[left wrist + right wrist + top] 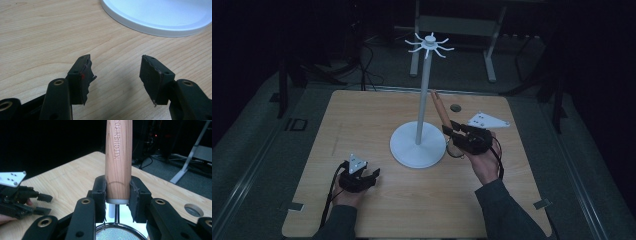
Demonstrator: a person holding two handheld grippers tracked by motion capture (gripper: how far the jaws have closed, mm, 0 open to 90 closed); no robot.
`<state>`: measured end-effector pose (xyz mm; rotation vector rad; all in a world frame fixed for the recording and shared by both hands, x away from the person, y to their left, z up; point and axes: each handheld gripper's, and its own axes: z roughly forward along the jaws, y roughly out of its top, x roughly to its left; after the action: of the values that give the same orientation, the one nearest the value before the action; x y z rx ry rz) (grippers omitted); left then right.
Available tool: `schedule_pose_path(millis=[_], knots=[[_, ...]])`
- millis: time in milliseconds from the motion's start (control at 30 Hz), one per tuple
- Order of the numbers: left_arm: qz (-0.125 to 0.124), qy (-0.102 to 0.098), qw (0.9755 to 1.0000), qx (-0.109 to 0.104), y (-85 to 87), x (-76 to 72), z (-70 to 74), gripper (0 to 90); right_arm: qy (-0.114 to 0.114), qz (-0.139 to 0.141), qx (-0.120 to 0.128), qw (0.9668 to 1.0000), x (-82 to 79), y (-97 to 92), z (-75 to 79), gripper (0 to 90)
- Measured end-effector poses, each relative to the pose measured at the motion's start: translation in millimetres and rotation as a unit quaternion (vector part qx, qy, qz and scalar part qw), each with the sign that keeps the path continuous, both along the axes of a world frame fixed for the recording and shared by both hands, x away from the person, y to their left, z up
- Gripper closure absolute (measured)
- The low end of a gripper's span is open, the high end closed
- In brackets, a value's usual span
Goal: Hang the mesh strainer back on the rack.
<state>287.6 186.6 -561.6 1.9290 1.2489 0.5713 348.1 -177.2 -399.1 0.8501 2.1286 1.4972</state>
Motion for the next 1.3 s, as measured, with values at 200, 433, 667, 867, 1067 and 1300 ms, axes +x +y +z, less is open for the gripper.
schedule_pose_path(millis=[200,433,667,867,1067,1300], knots=[[0.0,-0.001,1.0,0.0,0.2,0.0,0.1,43.1,-0.004,0.001,0.014,0.9999,0.3,-1.7,4.7,69.6],[0.001,-0.001,1.0,-0.002,0.3,0.0,0.2,43.0,-0.01,0.001,0.032,0.9994,0.3,-3.3,11.4,69.6],[0.001,-0.001,1.0,-0.002,0.5,0.0,0.3,43.0,-0.011,0.001,0.051,0.9986,2.4,-5.4,16.2,69.6],[0.002,-0.001,1.0,-0.002,0.7,0.1,0.3,43.0,-0.013,0.001,0.062,0.998,3.3,-6.5,20.2,69.6],[0.002,-0.001,1.0,-0.002,0.8,0.1,0.4,42.9,-0.021,-0.001,0.068,0.9975,2.9,-6.5,25.7,69.6],[0.002,-0.001,1.0,-0.002,0.7,0.0,0.4,42.8,-0.027,-0.001,0.073,0.9969,2.8,-6.3,30.8,69.6]])
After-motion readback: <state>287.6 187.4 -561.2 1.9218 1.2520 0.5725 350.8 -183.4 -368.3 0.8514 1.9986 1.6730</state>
